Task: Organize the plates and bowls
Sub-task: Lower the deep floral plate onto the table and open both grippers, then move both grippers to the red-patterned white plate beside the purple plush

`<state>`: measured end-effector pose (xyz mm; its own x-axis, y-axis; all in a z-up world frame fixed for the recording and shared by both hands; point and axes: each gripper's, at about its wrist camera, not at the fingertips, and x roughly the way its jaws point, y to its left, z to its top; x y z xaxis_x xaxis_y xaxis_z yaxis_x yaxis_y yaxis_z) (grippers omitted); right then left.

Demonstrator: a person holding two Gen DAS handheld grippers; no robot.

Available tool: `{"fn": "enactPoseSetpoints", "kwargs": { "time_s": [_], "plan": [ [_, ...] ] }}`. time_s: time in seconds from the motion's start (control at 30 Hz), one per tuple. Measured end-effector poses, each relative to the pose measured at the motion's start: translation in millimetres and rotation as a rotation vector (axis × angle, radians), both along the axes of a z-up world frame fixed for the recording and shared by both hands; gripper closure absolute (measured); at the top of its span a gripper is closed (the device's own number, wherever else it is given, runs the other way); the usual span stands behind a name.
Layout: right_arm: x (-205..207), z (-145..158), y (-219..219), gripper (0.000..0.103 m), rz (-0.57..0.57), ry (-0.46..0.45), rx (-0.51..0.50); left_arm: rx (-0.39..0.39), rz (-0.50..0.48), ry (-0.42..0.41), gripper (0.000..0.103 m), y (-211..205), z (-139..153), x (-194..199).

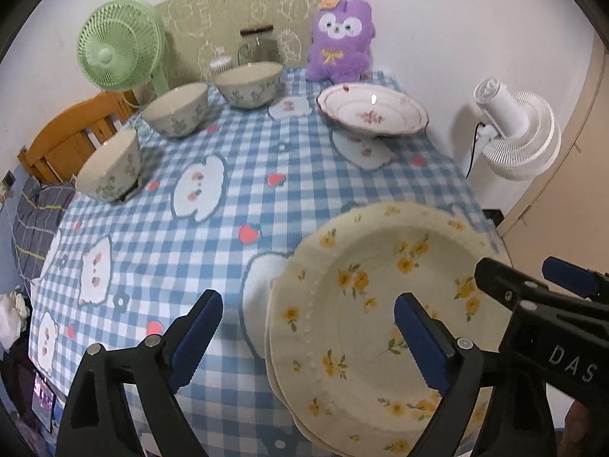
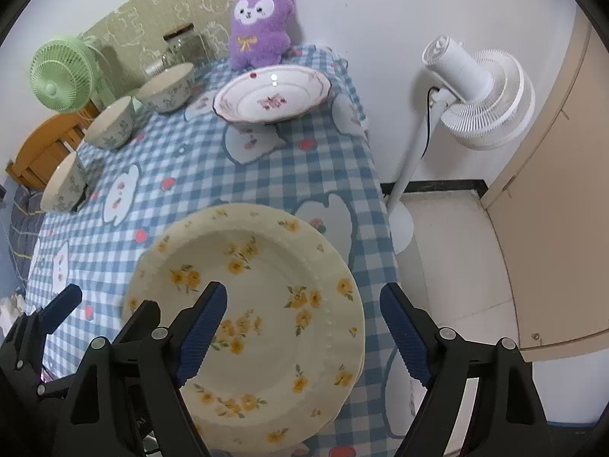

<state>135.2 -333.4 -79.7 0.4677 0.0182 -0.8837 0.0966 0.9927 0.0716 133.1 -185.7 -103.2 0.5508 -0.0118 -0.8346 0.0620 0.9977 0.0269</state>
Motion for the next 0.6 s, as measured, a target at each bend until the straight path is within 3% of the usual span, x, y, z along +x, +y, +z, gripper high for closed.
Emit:
{"fn": "enactPoseSetpoints", "kwargs": {
  "time_s": [0.6],
  "plan": [
    [-17.3,83.5,33.4,0.015,-0.088,-0.139,-0.064,-0.064,-0.038,-0.118,0.009,29.9,74.4,-6.1]
  ]
}}
